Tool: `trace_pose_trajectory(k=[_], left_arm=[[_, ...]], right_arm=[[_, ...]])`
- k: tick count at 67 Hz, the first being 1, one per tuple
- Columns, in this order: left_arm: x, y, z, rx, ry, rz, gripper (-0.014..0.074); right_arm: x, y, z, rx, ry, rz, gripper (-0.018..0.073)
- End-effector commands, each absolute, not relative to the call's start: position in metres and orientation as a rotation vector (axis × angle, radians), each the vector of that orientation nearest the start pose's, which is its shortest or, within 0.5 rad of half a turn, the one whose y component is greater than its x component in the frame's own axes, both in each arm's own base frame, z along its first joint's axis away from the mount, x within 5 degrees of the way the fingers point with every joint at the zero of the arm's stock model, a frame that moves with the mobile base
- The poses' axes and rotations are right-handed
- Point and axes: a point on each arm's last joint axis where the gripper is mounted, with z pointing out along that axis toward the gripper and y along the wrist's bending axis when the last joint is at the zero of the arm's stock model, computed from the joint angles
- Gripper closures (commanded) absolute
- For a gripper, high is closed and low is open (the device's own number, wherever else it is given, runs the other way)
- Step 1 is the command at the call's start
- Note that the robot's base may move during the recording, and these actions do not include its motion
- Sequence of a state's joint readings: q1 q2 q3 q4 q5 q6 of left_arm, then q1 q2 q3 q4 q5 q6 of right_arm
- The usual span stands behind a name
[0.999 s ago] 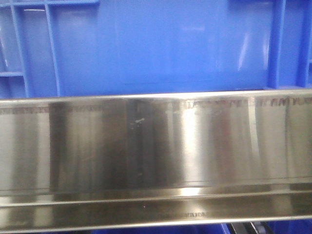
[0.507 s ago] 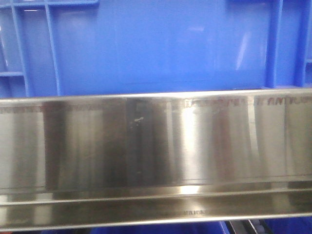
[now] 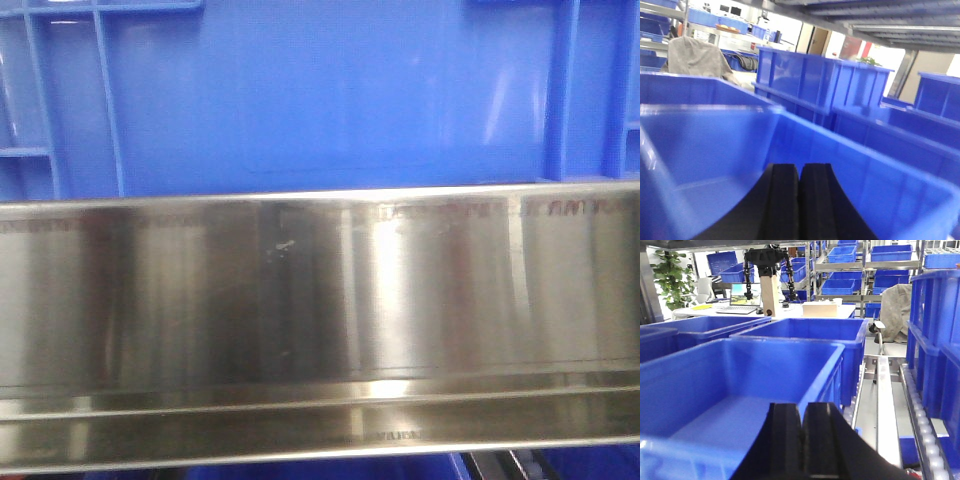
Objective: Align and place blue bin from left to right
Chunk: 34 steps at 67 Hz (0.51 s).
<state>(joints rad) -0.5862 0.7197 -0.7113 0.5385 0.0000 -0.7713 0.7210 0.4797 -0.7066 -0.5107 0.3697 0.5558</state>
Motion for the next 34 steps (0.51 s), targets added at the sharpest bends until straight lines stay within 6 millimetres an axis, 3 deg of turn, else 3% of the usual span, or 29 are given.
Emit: trace_pose_trajectory(k=[1,15,34], left_arm=[[0.116,-0.080,0.377,0.293,1.478,-0.666,0.0707],[0.096,-0.065,0.373,0.277,1.433,-0.669,0.0707],[0.091,-0.062,0.375,0.273,1.413,-0.673,0.0707]], right_arm=[[0.070,0.041,0.378,-0.388,1.517,0.477,0.0637],[0.057,0.030,0.375,-0.369,1.466,0.494,0.0637],[0.054,0.027,0.376,-0.364,1.450,0.499,0.0637]])
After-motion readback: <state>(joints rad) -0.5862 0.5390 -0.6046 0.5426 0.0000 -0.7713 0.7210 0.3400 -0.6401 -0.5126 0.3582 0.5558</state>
